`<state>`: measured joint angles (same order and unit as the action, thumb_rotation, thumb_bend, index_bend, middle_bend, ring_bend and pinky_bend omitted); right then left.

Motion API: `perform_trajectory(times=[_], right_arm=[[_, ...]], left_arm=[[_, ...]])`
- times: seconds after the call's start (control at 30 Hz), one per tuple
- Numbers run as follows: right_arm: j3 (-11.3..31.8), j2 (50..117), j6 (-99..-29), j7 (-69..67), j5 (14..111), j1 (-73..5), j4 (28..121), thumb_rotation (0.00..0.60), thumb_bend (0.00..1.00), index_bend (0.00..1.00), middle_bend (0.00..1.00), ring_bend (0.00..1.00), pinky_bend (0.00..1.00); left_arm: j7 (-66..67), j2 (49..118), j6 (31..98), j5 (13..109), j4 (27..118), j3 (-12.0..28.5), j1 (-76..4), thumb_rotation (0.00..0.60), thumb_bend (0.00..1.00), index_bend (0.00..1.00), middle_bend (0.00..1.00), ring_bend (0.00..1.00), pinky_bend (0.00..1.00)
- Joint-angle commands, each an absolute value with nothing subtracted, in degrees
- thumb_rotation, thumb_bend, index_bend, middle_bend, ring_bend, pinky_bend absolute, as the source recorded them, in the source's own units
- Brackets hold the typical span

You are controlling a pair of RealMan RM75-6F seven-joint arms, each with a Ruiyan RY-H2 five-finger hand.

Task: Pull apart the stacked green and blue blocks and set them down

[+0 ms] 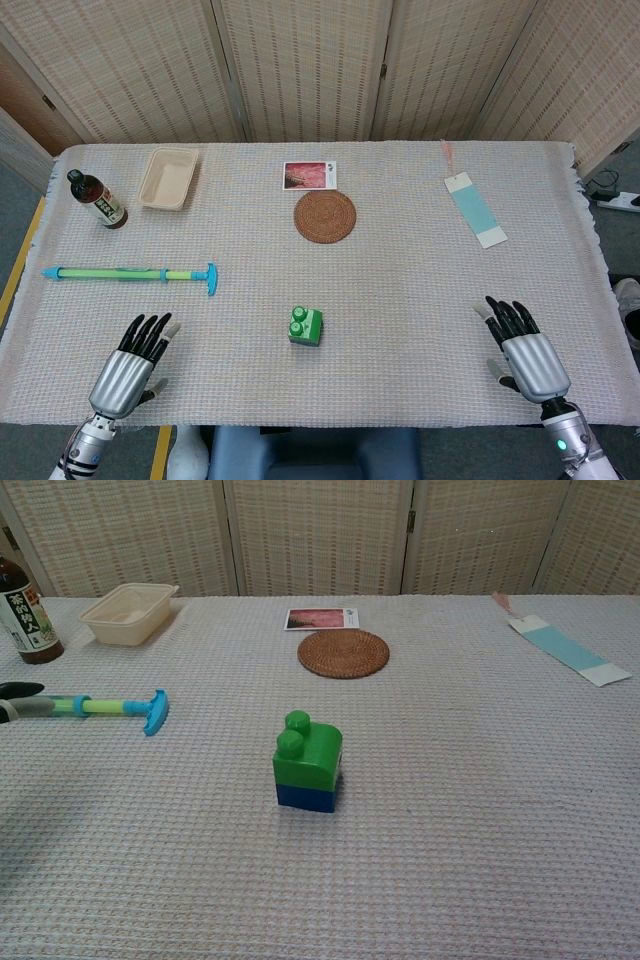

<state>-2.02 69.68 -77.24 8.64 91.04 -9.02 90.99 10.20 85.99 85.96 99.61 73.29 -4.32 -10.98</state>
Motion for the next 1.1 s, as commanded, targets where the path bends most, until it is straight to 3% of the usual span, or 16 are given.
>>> perform_trajectory(times=[0.03, 0.5, 0.73, 0.93, 1.1], right_arm=[[-2.04, 69.60, -77.17, 8.48, 91.09, -9.08, 91.00, 0.600, 0.41, 0.00, 0.00, 0.00, 0.00], [-2.82, 67.45, -81.68, 6.46, 94.53, -7.48, 92.84, 0.600, 0.41, 0.00, 0.00, 0.00, 0.00], [-3.31, 66.35, -81.21, 3.45, 95.33, -7.80, 93.48, 0.600, 0.41, 0.00, 0.00, 0.00, 0.00], [-2.90, 65.53, -80.85, 1.53, 94.91, -8.17, 93.40, 0.600, 0.41, 0.00, 0.00, 0.00, 0.00], [-2.64, 65.33, -80.26, 0.79, 94.24, -8.38, 93.22, 0.600, 0.41, 0.00, 0.00, 0.00, 0.00]], left_arm=[[10.43, 86.06, 85.95, 99.62, 73.24, -4.33, -10.97, 0.600, 0.24, 0.09, 0.03, 0.00, 0.00], [5.78, 86.03, 83.07, 103.01, 76.19, -5.88, -14.24, 0.600, 0.24, 0.08, 0.05, 0.00, 0.00], [2.14, 86.10, 81.03, 101.99, 81.95, -3.38, -17.30, 0.600, 0.24, 0.09, 0.14, 0.00, 0.00], [0.62, 84.45, 69.57, 91.73, 94.75, 2.05, -22.78, 0.600, 0.24, 0.13, 0.20, 0.00, 0.00], [1.12, 85.79, 64.76, 84.90, 98.00, 5.36, -25.42, 0.600, 0.24, 0.09, 0.21, 0.00, 0.00]])
